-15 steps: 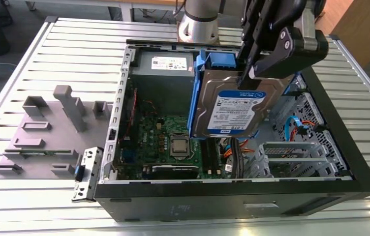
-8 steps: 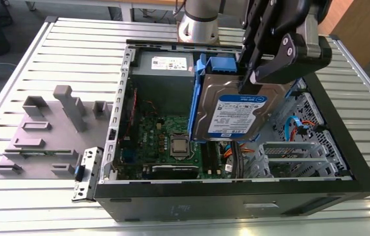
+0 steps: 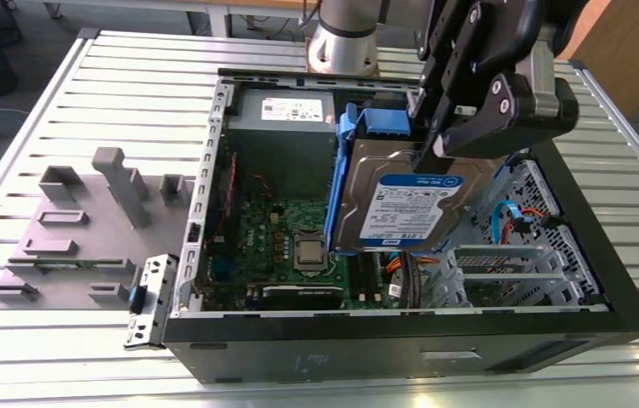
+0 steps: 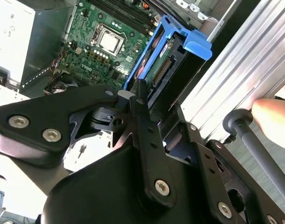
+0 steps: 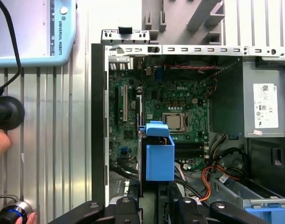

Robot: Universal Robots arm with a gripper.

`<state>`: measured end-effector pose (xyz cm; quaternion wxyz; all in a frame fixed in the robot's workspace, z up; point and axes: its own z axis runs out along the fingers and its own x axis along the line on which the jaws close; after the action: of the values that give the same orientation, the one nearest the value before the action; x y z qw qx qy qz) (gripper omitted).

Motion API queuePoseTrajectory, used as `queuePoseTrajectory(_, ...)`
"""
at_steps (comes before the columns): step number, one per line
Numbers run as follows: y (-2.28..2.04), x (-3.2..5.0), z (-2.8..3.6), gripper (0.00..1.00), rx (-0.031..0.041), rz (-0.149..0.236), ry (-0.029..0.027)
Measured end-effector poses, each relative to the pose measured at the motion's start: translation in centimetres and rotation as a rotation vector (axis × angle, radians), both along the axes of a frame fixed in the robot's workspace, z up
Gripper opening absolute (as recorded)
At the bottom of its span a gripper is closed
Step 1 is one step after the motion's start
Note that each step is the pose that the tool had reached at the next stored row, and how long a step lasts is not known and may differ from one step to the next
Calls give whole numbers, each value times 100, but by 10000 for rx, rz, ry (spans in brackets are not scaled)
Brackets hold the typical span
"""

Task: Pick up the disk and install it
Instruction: 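Pick up the disk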

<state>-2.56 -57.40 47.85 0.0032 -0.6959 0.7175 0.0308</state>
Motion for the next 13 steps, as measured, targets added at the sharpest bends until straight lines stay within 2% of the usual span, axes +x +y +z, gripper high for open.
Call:
queuePoseTrajectory(6, -7, 28, -19, 35, -24, 0, 0)
queuePoseTrajectory(13, -7, 176, -22, 35, -53, 0, 27)
